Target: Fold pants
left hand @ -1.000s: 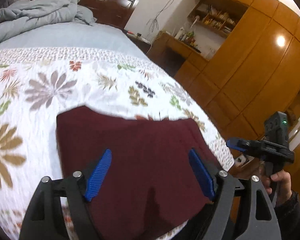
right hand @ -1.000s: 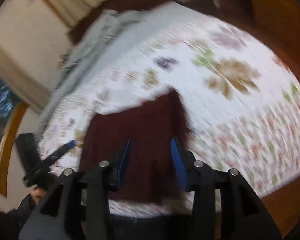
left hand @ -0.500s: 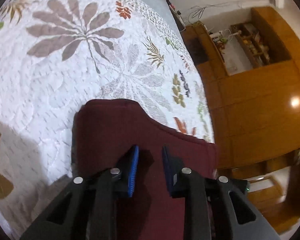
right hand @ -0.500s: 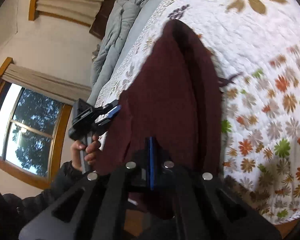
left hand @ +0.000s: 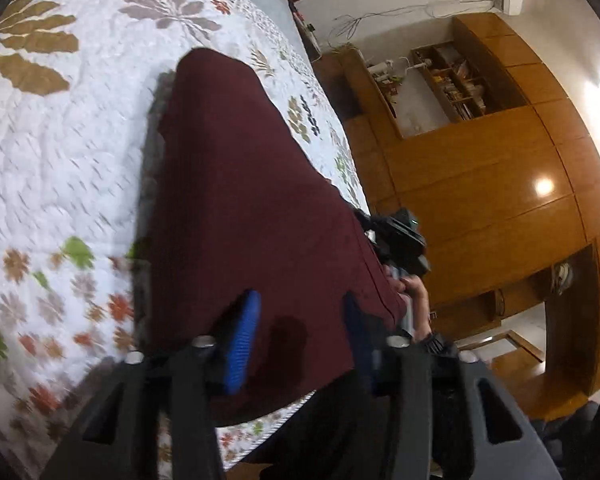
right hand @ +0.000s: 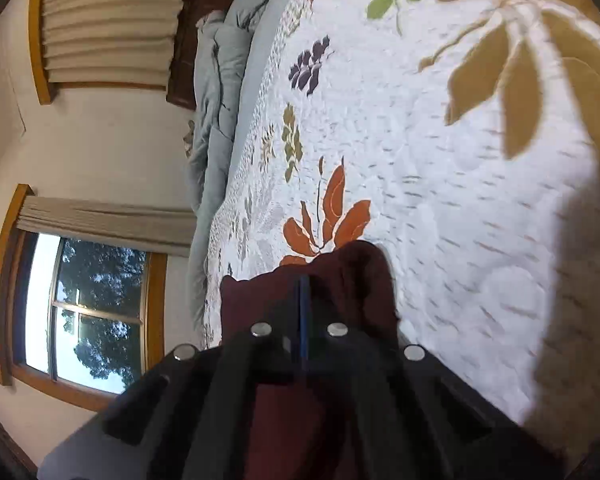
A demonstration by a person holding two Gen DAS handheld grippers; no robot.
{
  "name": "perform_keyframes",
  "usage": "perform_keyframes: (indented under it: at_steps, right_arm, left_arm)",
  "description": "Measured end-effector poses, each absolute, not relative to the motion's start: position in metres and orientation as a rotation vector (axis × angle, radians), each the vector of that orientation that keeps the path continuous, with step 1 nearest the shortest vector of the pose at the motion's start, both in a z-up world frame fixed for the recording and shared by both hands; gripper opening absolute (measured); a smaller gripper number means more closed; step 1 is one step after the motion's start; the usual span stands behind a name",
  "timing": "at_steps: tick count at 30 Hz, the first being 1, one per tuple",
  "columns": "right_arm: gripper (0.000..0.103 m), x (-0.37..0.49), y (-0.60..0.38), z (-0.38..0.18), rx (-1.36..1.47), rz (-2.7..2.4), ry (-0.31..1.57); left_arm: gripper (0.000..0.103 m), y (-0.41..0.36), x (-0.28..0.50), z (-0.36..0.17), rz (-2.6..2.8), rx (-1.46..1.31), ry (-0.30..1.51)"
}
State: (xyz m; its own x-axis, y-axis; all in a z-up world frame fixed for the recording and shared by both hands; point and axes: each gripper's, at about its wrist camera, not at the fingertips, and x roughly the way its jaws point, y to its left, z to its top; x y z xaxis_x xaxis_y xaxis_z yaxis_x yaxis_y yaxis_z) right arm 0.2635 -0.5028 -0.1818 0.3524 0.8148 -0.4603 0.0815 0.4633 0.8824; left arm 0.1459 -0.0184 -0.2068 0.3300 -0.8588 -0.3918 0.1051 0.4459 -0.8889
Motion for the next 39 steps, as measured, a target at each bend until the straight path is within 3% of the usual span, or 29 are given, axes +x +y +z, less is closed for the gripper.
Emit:
perform_keyframes:
  at_steps: [2,3,4,6,8,10,12,16,18,20,21,24,30,39]
  right_arm:
    - [0.022,0.249,-0.503,-0.153,0.969,0.604,1.074]
    - [0.024,0.236,-0.503,-0.135,0.974,0.643,1.036]
    - [0.027,0.221,-0.499,-0.117,0.961,0.69,1.01]
    - [0.036,0.183,-0.484,-0.091,0.915,0.795,1.004]
    - [0.037,0.151,-0.465,-0.089,0.855,0.864,1.05]
    - [0.035,0.132,-0.456,-0.104,0.781,0.85,1.123]
    - [0.0,0.132,-0.46,-0.129,0.765,0.776,1.185]
    - [0.0,0.135,-0.48,-0.145,0.847,0.74,1.193]
    - [0.021,0.134,-0.484,-0.128,0.834,0.747,1.168]
    - [0.094,0.136,-0.502,-0.108,0.865,0.727,1.114]
    - [0.101,0.138,-0.51,-0.101,0.862,0.693,1.099]
    - [0.101,0.154,-0.529,-0.095,0.879,0.657,1.121]
    - [0.101,0.202,-0.509,-0.125,0.847,0.647,1.355]
    - [0.101,0.232,-0.468,-0.151,0.763,0.74,1.537]
  left_arm:
    - [0.048,-0.012,0.142,-0.194,-0.753,-0.914,1.015]
    - [0.06,-0.01,0.136,-0.183,-0.762,-0.897,0.981]
    - [0.063,-0.011,0.134,-0.178,-0.767,-0.889,0.961]
    - [0.064,-0.014,0.126,-0.17,-0.798,-0.883,0.939]
    - [0.066,-0.022,0.124,-0.179,-0.791,-0.867,0.975]
    - [0.065,-0.022,0.126,-0.19,-0.782,-0.882,0.993]
    - [0.065,-0.022,0.128,-0.197,-0.787,-0.896,0.998]
    - [0.061,-0.019,0.125,-0.193,-0.789,-0.871,1.015]
    - [0.063,-0.016,0.122,-0.176,-0.785,-0.839,1.008]
    - [0.077,-0.003,0.121,-0.158,-0.774,-0.822,0.961]
    - [0.082,0.004,0.123,-0.153,-0.763,-0.815,0.949]
    - [0.086,0.025,0.14,-0.153,-0.723,-0.851,0.989]
    - [0.087,0.05,0.182,-0.183,-0.683,-0.969,1.105]
    - [0.087,0.029,0.204,-0.211,-0.731,-0.961,1.189]
